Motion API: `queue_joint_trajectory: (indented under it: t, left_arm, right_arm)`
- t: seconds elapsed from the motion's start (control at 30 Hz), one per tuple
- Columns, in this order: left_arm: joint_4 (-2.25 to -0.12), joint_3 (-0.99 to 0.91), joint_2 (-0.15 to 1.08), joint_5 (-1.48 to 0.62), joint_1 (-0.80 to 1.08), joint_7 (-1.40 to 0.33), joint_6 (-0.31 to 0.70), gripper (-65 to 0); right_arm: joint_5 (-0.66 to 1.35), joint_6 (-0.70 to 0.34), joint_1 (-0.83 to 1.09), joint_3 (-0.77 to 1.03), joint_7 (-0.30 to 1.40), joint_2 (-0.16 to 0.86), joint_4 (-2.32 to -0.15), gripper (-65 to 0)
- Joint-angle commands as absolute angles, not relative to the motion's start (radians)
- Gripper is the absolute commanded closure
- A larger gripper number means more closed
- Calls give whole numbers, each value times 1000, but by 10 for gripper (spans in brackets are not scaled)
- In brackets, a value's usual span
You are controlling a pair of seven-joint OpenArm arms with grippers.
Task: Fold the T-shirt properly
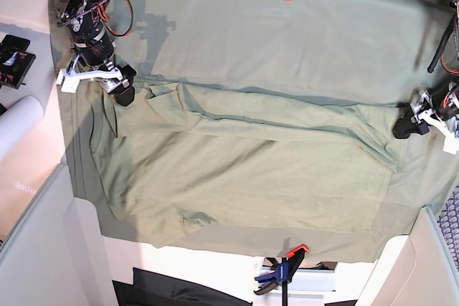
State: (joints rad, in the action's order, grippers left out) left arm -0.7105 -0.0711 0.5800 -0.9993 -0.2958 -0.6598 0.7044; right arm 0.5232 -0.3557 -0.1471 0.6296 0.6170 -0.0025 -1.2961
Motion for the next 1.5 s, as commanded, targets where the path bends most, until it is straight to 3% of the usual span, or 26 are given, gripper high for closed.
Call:
queue_joint_trajectory:
  t: [0.0, 0.27, 0.47, 0.5, 0.57, 0.67, 0.7, 1.17, 1.47]
  left_arm:
    - [-730, -64, 585, -964, -299, -727, 698, -389]
    - [-810, -48, 584, -952, -290, -742, 698, -366]
    - [-810, -38, 582, -941, -290, -696, 698, -33]
    - [-810, -38, 582, -941, -290, -696, 698, 0]
    - [-811, -39, 584, -940, -293, -696, 698, 0]
    - [-824, -44, 589, -941, -296, -701, 698, 0]
    - [-837, -46, 593, -941, -296, -701, 698, 0]
    - [-1003, -45, 749, -999, -266, -770, 698, 0]
    - [-1036, -45, 825, -1099, -168, -833, 698, 0]
  right_arm:
    - [514, -356, -157, 626, 632, 3, -1306, -445]
    - [515, -355, -157, 626, 629, 3, -1306, -445]
    - [516, -355, -157, 626, 628, 3, -1306, -443]
    - [516, -355, -157, 626, 626, 3, -1306, -442]
    - [516, -355, -158, 626, 621, 3, -1306, -351]
    - [516, -355, -160, 626, 623, 3, -1306, -47]
    - [516, -356, -160, 626, 628, 5, -1306, 0]
    - [655, -393, -133, 626, 769, 124, -1420, 0]
    - [698, -393, 29, 626, 786, 178, -1534, 0]
